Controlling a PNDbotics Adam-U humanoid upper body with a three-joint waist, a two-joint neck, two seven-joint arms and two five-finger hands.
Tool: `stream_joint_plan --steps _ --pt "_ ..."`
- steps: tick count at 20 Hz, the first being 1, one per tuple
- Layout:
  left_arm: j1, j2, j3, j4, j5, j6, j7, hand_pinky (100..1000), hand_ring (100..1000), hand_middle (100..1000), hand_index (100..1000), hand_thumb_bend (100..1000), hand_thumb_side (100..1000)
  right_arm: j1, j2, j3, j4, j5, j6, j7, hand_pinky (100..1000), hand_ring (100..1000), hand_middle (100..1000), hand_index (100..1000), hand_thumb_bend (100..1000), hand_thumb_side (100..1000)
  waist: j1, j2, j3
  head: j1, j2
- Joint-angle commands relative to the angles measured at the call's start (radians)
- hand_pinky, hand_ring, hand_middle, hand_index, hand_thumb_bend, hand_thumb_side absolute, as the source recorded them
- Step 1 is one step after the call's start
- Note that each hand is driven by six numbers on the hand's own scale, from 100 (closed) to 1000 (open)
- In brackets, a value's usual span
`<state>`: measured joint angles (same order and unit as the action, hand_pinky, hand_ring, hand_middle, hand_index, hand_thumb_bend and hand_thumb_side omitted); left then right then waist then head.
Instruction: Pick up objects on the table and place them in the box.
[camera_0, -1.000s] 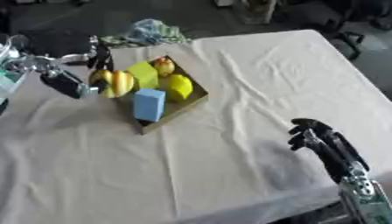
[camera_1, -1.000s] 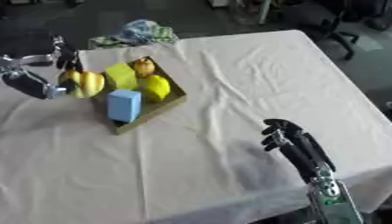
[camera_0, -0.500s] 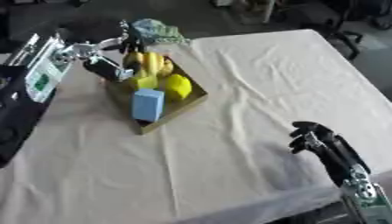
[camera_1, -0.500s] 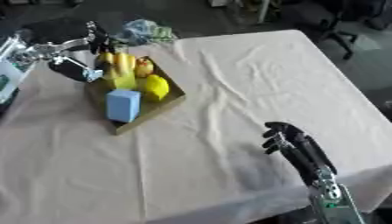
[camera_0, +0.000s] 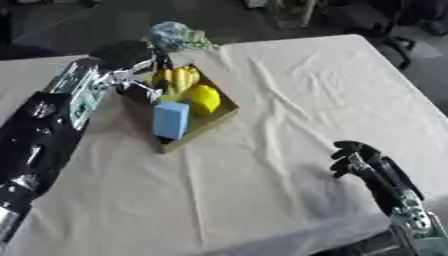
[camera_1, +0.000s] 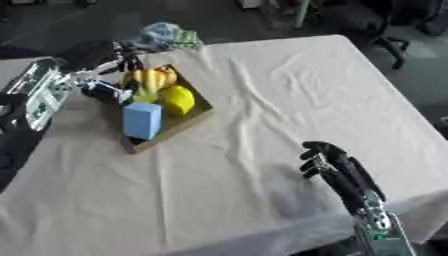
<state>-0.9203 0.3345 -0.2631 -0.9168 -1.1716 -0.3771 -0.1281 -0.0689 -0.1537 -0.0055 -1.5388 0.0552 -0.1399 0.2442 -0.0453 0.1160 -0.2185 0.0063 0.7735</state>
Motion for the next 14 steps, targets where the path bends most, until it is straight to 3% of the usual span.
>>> stream_joint_plan --steps 1,3,5,7,10,13,14 --pt "-0.019 0.021 0.013 -0.021 -0.013 -0.016 0.035 742 720 778 866 325 415 -0.005 -0.010 -0.002 -0.007 -0.002 -0.002 0.001 520 562 586 765 100 668 -0.013 -0.024 0.002 -0.002 -0.003" --pt "-0.021 0.041 0.011 -0.059 0.011 -0.024 0.039 758 740 801 873 341 501 -0.004 -0.011 -0.004 -0.007 -0.001 -0.002 0.000 520 562 586 765 100 668 -0.011 -0.024 0.005 -0.004 -0.003" --pt "-0.021 0.070 0.008 -0.112 0.063 -0.027 0.038 755 733 793 871 323 492 -0.005 -0.012 -0.006 -0.008 0.000 -0.002 -0.002 520 562 586 765 100 666 -0.010 -0.024 0.009 -0.008 -0.003" --pt "-0.013 0.112 0.005 -0.183 0.151 -0.023 0.033 729 676 718 838 210 423 -0.005 -0.014 -0.009 -0.008 0.001 -0.002 -0.005 520 562 586 765 100 662 -0.007 -0.023 0.015 -0.014 -0.003" --pt "0.018 0.191 0.006 -0.316 0.332 0.008 0.015 703 611 624 797 100 333 -0.008 -0.017 -0.014 -0.010 0.003 -0.003 -0.009 520 562 586 765 100 659 -0.004 -0.022 0.025 -0.020 -0.003" --pt "0.100 0.277 0.032 -0.475 0.568 0.072 0.001 687 567 575 779 100 399 -0.010 -0.019 -0.019 -0.014 0.004 -0.004 -0.014 520 562 586 765 100 655 0.001 -0.020 0.037 -0.025 -0.003" --pt "0.138 0.295 0.048 -0.526 0.650 0.098 -0.002 683 554 563 776 100 465 -0.011 -0.021 -0.022 -0.015 0.004 -0.004 -0.017 520 562 586 765 100 654 0.003 -0.019 0.043 -0.028 -0.003"
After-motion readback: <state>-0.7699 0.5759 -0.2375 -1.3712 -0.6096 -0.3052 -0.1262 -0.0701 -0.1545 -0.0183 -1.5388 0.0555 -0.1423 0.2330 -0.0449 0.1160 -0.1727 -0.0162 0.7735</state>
